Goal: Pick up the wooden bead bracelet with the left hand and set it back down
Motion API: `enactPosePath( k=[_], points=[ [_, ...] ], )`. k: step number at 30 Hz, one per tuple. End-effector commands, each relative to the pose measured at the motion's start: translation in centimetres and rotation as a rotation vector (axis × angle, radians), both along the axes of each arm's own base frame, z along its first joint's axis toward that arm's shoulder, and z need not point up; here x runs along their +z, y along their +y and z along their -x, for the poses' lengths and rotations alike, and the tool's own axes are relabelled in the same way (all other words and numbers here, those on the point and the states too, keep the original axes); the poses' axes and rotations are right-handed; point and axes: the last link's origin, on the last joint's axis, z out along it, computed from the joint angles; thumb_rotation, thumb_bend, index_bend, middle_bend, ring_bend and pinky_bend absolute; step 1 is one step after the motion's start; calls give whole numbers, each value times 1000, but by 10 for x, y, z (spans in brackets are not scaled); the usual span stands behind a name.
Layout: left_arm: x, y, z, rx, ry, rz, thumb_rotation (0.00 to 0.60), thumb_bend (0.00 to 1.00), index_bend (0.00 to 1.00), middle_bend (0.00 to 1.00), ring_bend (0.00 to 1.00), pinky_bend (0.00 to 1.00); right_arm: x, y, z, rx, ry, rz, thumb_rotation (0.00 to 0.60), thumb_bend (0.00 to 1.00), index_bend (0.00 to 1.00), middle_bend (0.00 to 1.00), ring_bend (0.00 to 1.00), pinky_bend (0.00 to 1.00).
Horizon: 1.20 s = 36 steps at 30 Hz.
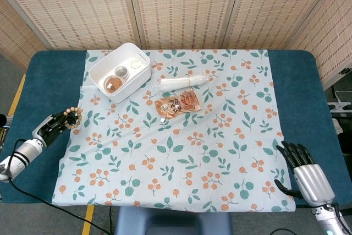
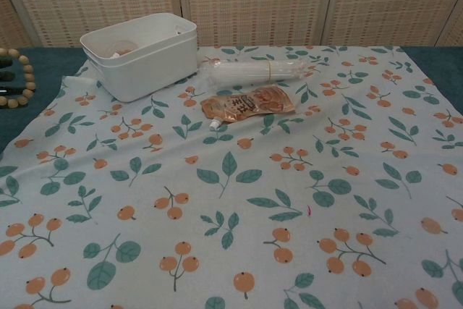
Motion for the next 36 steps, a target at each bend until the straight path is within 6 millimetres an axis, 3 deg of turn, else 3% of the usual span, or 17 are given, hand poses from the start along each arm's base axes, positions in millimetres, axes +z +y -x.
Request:
enactPosePath(
  k=[1, 2, 4, 6, 9, 13, 19, 23, 27, 30, 36],
  points=[
    [0, 0, -1, -16, 3, -1, 416, 981, 433, 531, 181, 0, 0, 0, 0, 0, 1, 0, 459, 236, 0, 0, 0, 0],
    [0, -1, -2, -22, -2, -2, 341, 946, 415, 516, 174, 0, 0, 0, 0, -1, 0, 0, 457, 236, 0, 0, 0, 0],
    [-1, -2, -3, -49, -6, 10, 281, 853, 410, 512, 168, 0, 0, 0, 0, -1, 0, 1, 457, 236, 0, 0, 0, 0],
    [-2, -3, -3, -58, -14, 20, 288, 756, 410, 511, 167, 0, 0, 0, 0, -1, 0, 2, 458, 236, 0, 0, 0, 0],
    [-2, -4, -2, -74, -26, 44, 348, 586, 409, 510, 166, 0, 1, 0, 0, -1, -1, 3, 458, 236, 0, 0, 0, 0],
    [-2, -3, -2, -86, -26, 56, 351, 484, 410, 511, 166, 0, 0, 0, 0, -1, 1, 0, 457, 236, 0, 0, 0, 0],
    [-2, -3, -2, -97, -23, 65, 352, 458, 413, 528, 172, 0, 1, 0, 0, -2, 0, 2, 457, 236, 0, 0, 0, 0],
    [-3, -2, -2, -95, -1, 64, 432, 459, 436, 562, 198, 2, 1, 0, 0, -1, 0, 1, 458, 236, 0, 0, 0, 0],
    [-4, -1, -1, -72, -9, 48, 565, 479, 504, 616, 233, 8, 1, 0, 0, -1, -1, 1, 458, 236, 0, 0, 0, 0],
    [-3, -1, -1, -59, -16, 44, 582, 484, 518, 623, 235, 9, 1, 0, 0, -1, -1, 2, 457, 236, 0, 0, 0, 0],
    [-1, -2, -1, -48, -15, 43, 551, 481, 527, 634, 236, 9, 0, 0, 0, 2, 1, -2, 457, 236, 0, 0, 0, 0]
  ],
)
